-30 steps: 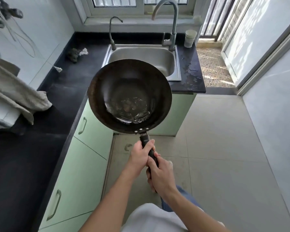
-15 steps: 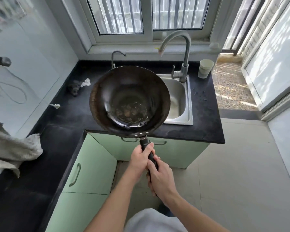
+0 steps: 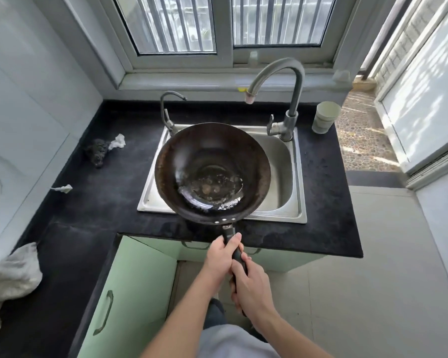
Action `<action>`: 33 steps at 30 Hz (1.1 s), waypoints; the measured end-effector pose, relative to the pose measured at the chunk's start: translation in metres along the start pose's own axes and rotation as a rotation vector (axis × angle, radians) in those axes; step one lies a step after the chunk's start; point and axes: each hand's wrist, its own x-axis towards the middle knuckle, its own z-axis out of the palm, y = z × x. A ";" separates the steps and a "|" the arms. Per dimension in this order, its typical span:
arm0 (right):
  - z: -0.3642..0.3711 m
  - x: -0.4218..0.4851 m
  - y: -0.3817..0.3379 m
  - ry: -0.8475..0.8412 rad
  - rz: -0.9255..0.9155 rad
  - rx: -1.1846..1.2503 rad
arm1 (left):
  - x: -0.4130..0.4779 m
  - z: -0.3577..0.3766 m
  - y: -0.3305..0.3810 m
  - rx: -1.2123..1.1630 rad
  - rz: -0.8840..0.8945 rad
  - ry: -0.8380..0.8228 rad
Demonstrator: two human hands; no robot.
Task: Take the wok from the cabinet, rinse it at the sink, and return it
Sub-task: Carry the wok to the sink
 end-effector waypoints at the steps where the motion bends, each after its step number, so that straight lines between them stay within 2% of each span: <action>1: 0.003 0.004 -0.001 -0.001 0.013 0.012 | 0.006 -0.002 0.002 0.000 -0.018 -0.009; 15: 0.064 0.069 0.003 0.228 0.137 -0.038 | 0.085 -0.044 0.030 0.058 -0.234 -0.230; 21: 0.082 0.086 0.008 0.272 0.187 -0.051 | 0.104 -0.056 0.036 0.109 -0.275 -0.302; 33: 0.091 0.097 0.009 0.301 0.211 -0.082 | 0.113 -0.059 0.042 0.105 -0.379 -0.301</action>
